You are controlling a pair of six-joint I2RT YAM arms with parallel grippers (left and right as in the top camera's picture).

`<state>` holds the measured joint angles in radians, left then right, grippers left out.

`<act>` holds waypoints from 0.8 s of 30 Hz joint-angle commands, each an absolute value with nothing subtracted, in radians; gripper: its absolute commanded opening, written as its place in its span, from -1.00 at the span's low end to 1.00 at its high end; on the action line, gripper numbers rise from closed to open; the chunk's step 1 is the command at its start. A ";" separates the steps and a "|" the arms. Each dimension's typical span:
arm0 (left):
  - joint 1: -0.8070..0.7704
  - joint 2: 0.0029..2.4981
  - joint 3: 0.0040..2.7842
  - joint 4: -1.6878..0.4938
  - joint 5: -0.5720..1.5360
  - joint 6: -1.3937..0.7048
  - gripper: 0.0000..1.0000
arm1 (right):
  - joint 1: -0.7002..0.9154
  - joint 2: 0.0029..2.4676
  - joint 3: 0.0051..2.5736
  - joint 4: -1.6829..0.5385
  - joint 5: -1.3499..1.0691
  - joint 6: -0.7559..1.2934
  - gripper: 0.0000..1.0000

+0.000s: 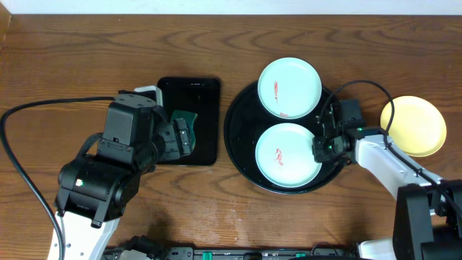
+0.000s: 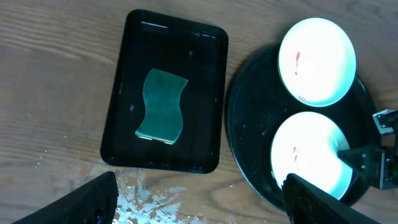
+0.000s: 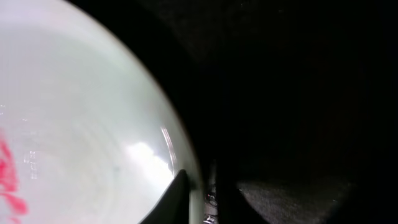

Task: Clean dirty plates on tray and stack at the side
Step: 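Grasp the pale green plate rim and drag it to tray center, then grasp the green sponge again with the left gripper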

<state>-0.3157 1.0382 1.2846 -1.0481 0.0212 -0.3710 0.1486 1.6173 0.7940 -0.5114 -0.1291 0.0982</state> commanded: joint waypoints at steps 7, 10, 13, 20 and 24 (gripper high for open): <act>-0.311 1.159 1.187 -1.042 -0.094 -0.425 0.69 | 0.156 1.657 0.789 -0.501 -0.079 0.145 -0.98; -0.311 1.262 1.130 -0.995 -0.118 -0.424 0.69 | 0.156 1.657 0.789 -0.501 -0.079 0.145 -0.97; -0.310 1.388 1.083 -0.899 -0.126 -0.424 0.69 | 0.156 1.657 0.789 -0.501 -0.079 0.145 -0.98; -0.292 1.675 1.078 -0.662 -0.170 -0.424 0.62 | 0.156 1.657 0.789 -0.502 -0.080 0.163 -0.98; -0.282 1.794 1.078 -0.602 -0.072 -0.423 0.21 | 0.156 1.657 0.789 -0.503 -0.080 0.164 -0.97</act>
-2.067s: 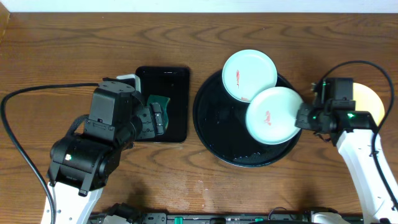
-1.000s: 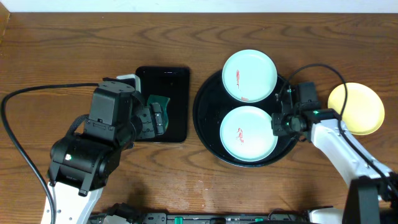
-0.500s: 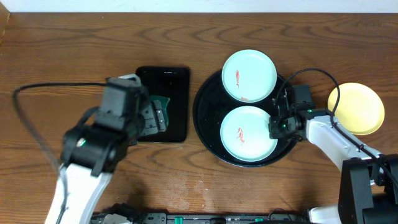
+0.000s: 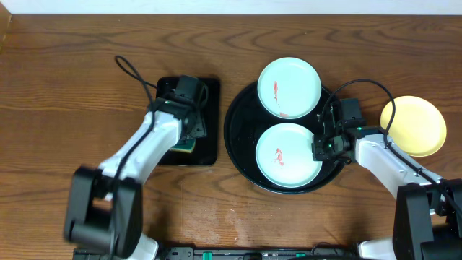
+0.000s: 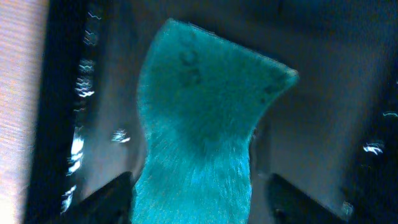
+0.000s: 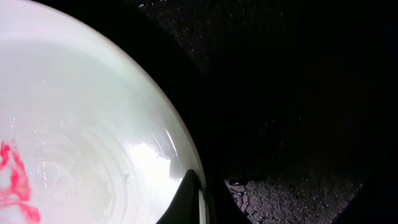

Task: Clean dirty plates on tray and stack at the side
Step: 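Grasp the green sponge again with the left gripper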

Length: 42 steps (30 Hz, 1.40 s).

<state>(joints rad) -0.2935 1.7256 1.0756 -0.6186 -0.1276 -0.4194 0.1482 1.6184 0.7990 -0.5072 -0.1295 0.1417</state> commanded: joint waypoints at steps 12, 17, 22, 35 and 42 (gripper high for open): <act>-0.271 1.813 1.112 -0.635 0.007 -0.397 -0.85 | 0.156 1.657 0.789 -0.505 -0.080 0.164 -0.97; -0.271 1.716 1.113 -0.670 0.015 -0.395 0.50 | 0.156 1.657 0.789 -0.504 -0.080 0.164 -0.97; -0.271 1.692 1.112 -0.690 -0.030 -0.353 0.53 | 0.156 1.657 0.789 -0.505 -0.080 0.164 -0.97; -0.269 1.827 1.034 -0.562 -0.044 -0.356 -0.85 | 0.156 1.657 0.789 -0.505 -0.087 0.164 -0.98; -0.270 1.746 1.117 -0.672 -0.037 -0.355 -0.85 | 0.156 1.657 0.790 -0.505 -0.087 0.164 -0.98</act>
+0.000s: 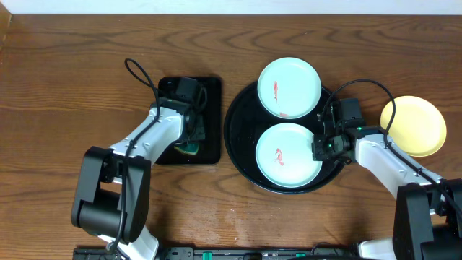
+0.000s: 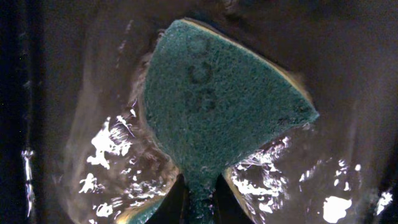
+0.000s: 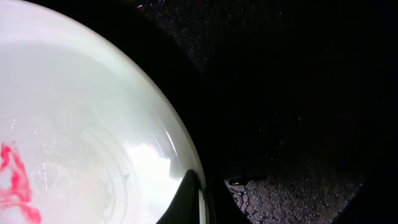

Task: Clean dirty plates on tray and stack at the side
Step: 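Grasp the green sponge again with the left gripper, then scrub the pale green plate with the sponge, right gripper holding rim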

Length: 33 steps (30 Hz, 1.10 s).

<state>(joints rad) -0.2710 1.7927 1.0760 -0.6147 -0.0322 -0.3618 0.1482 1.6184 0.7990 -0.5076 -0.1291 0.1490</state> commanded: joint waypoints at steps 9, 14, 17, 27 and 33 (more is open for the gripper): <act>-0.318 1.491 1.207 -0.773 0.168 -0.364 -0.85 | 0.156 1.657 0.790 -0.509 -0.098 0.163 -0.97; -0.418 1.458 1.206 -0.740 0.244 -0.418 -0.85 | 0.157 1.657 0.790 -0.509 -0.139 0.163 -0.98; -0.497 1.483 1.197 -0.693 0.255 -0.484 -0.85 | 0.157 1.657 0.789 -0.508 -0.140 0.164 -0.97; -0.743 1.742 1.196 -0.487 0.254 -0.721 -0.85 | 0.162 1.657 0.789 -0.524 -0.160 0.179 -0.98; -0.785 1.928 1.196 -0.295 0.408 -0.845 -0.85 | 0.163 1.657 0.789 -0.529 -0.163 0.186 -0.98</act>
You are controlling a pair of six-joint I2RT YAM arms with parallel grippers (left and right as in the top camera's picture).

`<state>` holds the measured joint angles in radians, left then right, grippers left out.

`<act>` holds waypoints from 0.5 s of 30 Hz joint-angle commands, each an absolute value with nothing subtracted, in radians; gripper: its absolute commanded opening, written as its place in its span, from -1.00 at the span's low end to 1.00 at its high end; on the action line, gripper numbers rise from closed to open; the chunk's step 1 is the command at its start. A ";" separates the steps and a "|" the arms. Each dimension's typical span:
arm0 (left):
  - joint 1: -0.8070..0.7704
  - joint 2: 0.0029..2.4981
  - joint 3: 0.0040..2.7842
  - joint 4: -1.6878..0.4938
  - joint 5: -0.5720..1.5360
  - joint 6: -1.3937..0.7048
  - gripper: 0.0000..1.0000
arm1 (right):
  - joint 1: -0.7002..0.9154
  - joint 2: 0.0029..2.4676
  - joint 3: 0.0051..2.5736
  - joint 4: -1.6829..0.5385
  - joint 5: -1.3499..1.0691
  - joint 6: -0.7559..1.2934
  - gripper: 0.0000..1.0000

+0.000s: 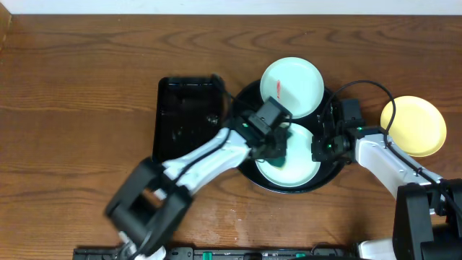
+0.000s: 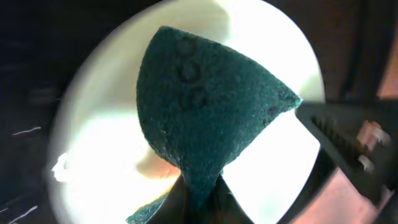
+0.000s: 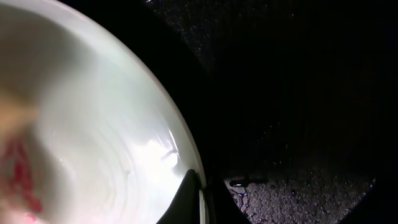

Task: Clean dirty plates on tray and stack at the side
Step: 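Scrub the pale green plate with the sponge, right gripper holding rim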

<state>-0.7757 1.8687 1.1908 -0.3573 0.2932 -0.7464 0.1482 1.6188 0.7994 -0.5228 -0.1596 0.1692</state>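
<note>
Two white plates with red smears lie on the round black tray (image 1: 242, 155): a far plate (image 1: 291, 87) and a near plate (image 1: 302, 172). My left gripper (image 1: 274, 143) is shut on a green sponge (image 1: 280, 153), which is pressed on the near plate. The left wrist view shows the sponge (image 2: 205, 106) bunched over the plate (image 2: 273, 168), with my left gripper (image 2: 200, 200) pinching it. My right gripper (image 1: 320, 149) is shut on the near plate's right rim; the right wrist view shows its fingers (image 3: 191, 193) clamping the rim of the plate (image 3: 81, 124).
A black rectangular tray (image 1: 184, 119) holding water stands left of the round tray. A yellow plate (image 1: 415, 126) lies on the wood at the right, beside my right arm. The left arm stretches across the table's middle.
My left gripper has carried the sponge out of the rectangular tray to the near plate on the round tray. The right gripper still clamps that plate's rim.
My left gripper was open above the rectangular tray with the sponge lying in it. Then it stood low over the sponge, then shut on it in the water. Now the sponge is on the near plate. The right gripper held the rim throughout.
</note>
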 commanded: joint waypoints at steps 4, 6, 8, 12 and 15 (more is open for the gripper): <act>-0.791 2.008 1.196 -0.253 0.437 -0.843 -0.85 | 0.165 1.657 0.789 -0.529 -0.163 0.186 -0.98; -0.780 2.039 1.196 -0.303 0.400 -0.841 -0.86 | 0.165 1.657 0.789 -0.529 -0.163 0.186 -0.97; -0.763 2.046 1.196 -0.382 0.316 -0.841 -0.85 | 0.165 1.657 0.789 -0.531 -0.163 0.186 -0.98; -0.725 2.044 1.216 -0.583 0.038 -0.840 -0.85 | 0.165 1.657 0.789 -0.533 -0.162 0.186 -0.98; -0.706 2.044 1.259 -0.712 -0.113 -0.839 -0.85 | 0.165 1.657 0.789 -0.533 -0.162 0.186 -0.98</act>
<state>-0.7540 1.9755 1.2949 -0.5846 0.2253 -0.8230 0.1486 1.6207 0.7994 -0.5312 -0.1802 0.1787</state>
